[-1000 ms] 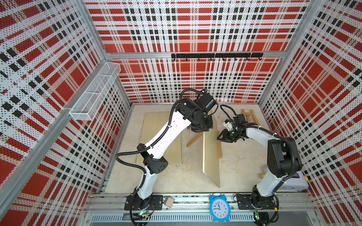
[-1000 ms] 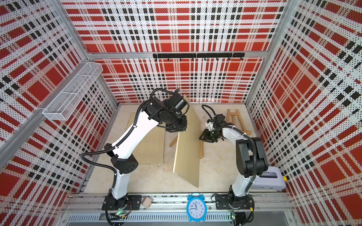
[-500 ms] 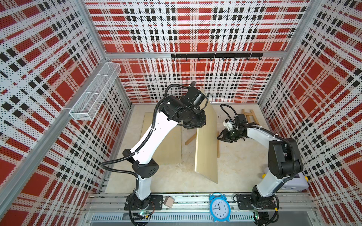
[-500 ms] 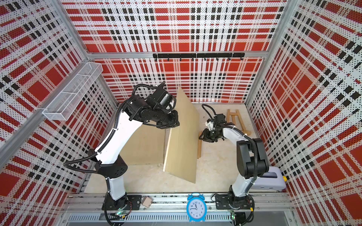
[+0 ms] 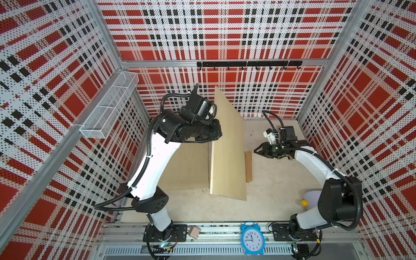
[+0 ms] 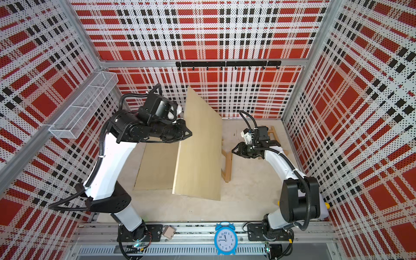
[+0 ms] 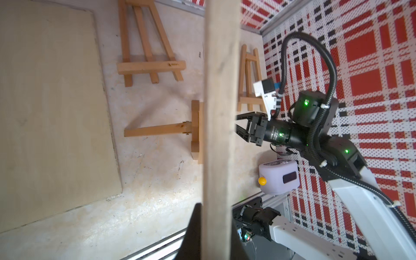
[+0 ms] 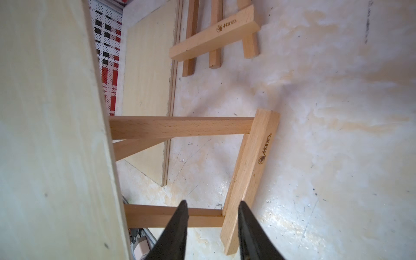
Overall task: Disassemble the easel
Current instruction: Pick up the drawing board from the easel, then place the drawing board on the drawing board.
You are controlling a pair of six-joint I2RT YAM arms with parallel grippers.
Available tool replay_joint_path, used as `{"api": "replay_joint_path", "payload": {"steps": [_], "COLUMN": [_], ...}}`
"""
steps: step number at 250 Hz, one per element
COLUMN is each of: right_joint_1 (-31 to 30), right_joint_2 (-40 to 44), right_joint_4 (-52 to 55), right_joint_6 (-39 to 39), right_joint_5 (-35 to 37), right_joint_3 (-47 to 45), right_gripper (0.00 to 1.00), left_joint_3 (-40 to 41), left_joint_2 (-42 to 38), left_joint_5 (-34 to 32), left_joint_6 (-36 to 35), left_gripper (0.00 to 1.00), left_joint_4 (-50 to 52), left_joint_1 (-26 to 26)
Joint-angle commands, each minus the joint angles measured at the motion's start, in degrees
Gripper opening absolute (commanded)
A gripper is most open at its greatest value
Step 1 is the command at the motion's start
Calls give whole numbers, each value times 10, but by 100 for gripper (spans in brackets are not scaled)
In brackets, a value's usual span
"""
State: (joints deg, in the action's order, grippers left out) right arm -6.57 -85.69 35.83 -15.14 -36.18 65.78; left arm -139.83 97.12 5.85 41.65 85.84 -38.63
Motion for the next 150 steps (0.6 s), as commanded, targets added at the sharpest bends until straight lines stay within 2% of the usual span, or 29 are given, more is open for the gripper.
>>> {"api": "replay_joint_path", "payload": {"steps": [1, 70, 92, 120, 150], "right_joint_1": [4, 4, 5, 4, 4], "right_joint_2": [15, 10, 5, 5, 6], "right_joint_4": [1, -2, -2, -2, -2], "right_joint_6": [-5, -9, -11, -11, -10], "right_joint_5": [-5, -8, -12, -11, -6], "right_joint_3": [15, 21, 25, 29, 29], "right_gripper": [39, 38, 38, 38, 38], "left_joint_3": [-14, 17, 32, 37, 18], "left_joint_2": [-88, -177, -195, -206, -194], "left_joint_5": [-18, -28, 0, 40, 26], "left_joint_6": [-9, -20, -23, -24, -33], "left_gripper": [0, 0, 0, 0, 0], "left_joint_4": [-76, -37, -55, -78, -24], "left_joint_1": [28, 114, 135, 159, 185]}}
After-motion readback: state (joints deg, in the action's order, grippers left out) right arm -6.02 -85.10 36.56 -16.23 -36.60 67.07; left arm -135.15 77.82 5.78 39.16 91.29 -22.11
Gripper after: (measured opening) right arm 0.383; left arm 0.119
